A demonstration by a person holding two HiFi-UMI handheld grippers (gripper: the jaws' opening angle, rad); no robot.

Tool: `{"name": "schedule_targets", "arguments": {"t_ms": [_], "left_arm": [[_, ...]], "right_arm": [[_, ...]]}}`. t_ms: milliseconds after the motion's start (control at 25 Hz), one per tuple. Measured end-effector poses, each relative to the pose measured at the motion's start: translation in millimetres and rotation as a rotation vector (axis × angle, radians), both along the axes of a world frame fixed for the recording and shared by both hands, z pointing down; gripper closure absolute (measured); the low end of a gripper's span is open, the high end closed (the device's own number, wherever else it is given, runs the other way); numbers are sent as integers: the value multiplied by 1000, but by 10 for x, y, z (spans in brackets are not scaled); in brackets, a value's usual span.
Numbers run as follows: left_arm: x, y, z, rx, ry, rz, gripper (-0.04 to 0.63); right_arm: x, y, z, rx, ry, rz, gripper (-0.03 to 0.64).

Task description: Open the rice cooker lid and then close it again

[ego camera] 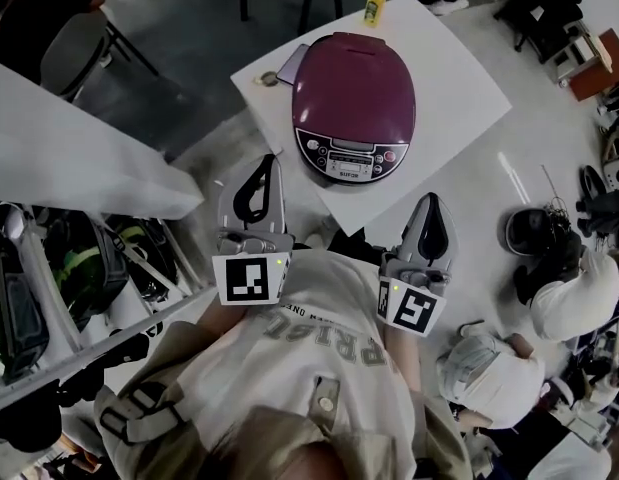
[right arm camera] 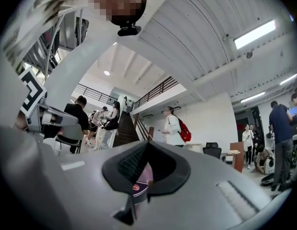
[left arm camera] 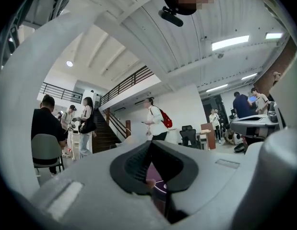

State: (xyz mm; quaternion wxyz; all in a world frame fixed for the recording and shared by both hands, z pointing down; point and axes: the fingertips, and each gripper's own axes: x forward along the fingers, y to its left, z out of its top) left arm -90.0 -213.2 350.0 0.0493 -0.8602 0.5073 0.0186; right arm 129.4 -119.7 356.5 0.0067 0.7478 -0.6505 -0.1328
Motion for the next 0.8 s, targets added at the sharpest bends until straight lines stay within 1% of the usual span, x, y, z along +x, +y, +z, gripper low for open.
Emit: {"name": "schedule_targets", "arguments": {"t_ms": [240, 400, 600, 800], "left_arm": [[23, -44, 67, -16, -33, 10, 584], [62, -103, 104, -24, -73, 22, 583], [150, -168, 99, -13, -104, 43, 584], [170, -196, 115, -30, -93, 49, 583]], "right_arm": [[-26, -61, 33, -16, 13, -14, 617], [-35, -109, 22, -20, 22, -20, 617], [-22, -185, -16, -13, 22, -21, 617], [-21, -226, -29, -13, 16, -19, 617]]}}
